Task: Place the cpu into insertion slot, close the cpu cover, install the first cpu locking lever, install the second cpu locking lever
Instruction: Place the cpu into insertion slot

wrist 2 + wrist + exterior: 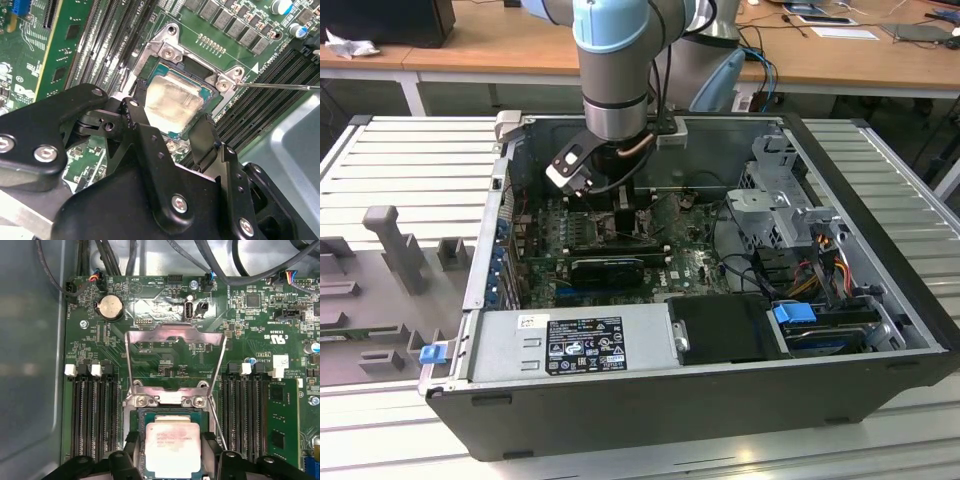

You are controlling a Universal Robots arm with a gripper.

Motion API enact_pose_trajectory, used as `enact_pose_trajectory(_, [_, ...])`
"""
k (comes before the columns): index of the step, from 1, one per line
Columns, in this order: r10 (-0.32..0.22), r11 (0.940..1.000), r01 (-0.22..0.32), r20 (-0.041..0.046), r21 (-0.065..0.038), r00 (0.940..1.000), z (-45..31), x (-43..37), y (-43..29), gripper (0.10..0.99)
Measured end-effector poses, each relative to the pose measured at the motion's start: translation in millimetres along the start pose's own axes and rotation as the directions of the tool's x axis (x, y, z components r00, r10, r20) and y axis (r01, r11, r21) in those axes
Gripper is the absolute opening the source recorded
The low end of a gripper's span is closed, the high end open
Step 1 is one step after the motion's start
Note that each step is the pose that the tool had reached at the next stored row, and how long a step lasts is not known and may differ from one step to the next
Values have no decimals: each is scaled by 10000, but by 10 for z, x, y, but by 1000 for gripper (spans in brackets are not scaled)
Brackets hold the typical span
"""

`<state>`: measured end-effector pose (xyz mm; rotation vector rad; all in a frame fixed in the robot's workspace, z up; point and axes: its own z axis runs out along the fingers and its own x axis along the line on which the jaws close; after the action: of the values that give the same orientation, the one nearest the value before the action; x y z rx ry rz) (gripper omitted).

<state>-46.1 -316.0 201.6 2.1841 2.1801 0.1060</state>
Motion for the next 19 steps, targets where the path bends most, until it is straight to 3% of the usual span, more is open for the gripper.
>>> enact_pose_trajectory(6, [1,10000,-1,-11,2,10000,3,10,0,608])
enact_pose_trajectory(11, [-1,10000,1,18,1,10000,-98,11,9,592])
enact_pose_trajectory(15, [-8,10000,8,84,4,10000,-125,11,11,341])
enact_pose_trajectory(16, [-8,10000,8,90,4,10000,-130,11,11,220])
enact_pose_trajectory(18, [-8,10000,8,93,4,10000,-141,11,12,106])
enact_pose_trajectory(19, [-8,10000,8,92,3,10000,-143,11,12,106])
